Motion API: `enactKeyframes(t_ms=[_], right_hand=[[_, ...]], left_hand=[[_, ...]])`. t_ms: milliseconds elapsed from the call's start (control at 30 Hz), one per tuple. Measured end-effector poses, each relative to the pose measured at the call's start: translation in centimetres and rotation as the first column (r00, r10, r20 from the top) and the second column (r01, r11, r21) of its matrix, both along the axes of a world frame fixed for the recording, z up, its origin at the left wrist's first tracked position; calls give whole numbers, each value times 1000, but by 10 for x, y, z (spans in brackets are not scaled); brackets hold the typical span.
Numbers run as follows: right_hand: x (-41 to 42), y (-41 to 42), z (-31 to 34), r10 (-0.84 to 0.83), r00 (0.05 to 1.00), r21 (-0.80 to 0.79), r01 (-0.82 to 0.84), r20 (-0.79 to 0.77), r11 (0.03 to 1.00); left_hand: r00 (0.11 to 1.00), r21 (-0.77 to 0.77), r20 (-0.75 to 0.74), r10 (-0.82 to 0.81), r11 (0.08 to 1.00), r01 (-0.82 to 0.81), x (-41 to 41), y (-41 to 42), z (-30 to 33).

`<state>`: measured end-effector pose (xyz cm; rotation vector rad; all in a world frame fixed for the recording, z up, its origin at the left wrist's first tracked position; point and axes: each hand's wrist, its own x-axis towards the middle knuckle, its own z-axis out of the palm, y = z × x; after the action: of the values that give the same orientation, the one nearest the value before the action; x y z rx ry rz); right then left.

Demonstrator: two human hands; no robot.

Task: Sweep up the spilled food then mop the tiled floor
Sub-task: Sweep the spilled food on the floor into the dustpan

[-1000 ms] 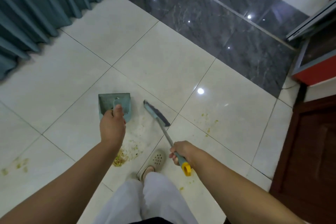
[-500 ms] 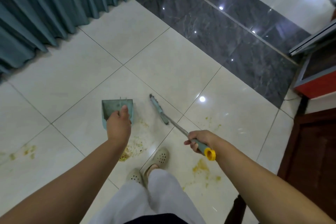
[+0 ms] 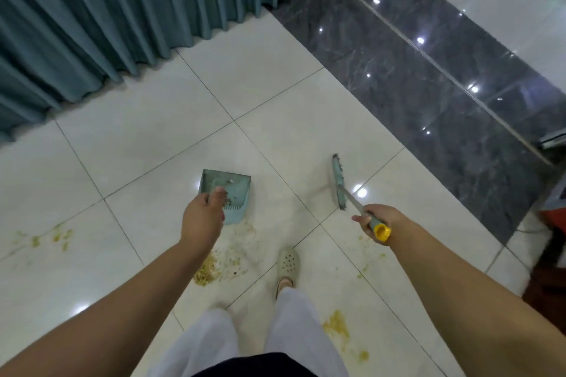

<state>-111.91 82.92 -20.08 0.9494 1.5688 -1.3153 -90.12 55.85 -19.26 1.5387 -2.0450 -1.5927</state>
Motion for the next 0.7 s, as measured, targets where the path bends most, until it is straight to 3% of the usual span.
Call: enactKeyframes(t_ms=[233,433,567,700], right_hand=[[-47,-38,-18,213,967,7,-216,138,976],[-48,-62,-10,338,906,-133,-314,256,940],[-68,-70,2,339,903,-187,-297,263,937],[-90,-83,5,421,886,-130,-402,196,907]], left_hand=[[987,33,8,160,987,-160,-66,13,-7],[980,1,21,198,980,-198,-105,22,-12],[974,1,17,225,974,-225,-117,18,-11],[959,-2,-1,283,959,-283,-120,10,-7]])
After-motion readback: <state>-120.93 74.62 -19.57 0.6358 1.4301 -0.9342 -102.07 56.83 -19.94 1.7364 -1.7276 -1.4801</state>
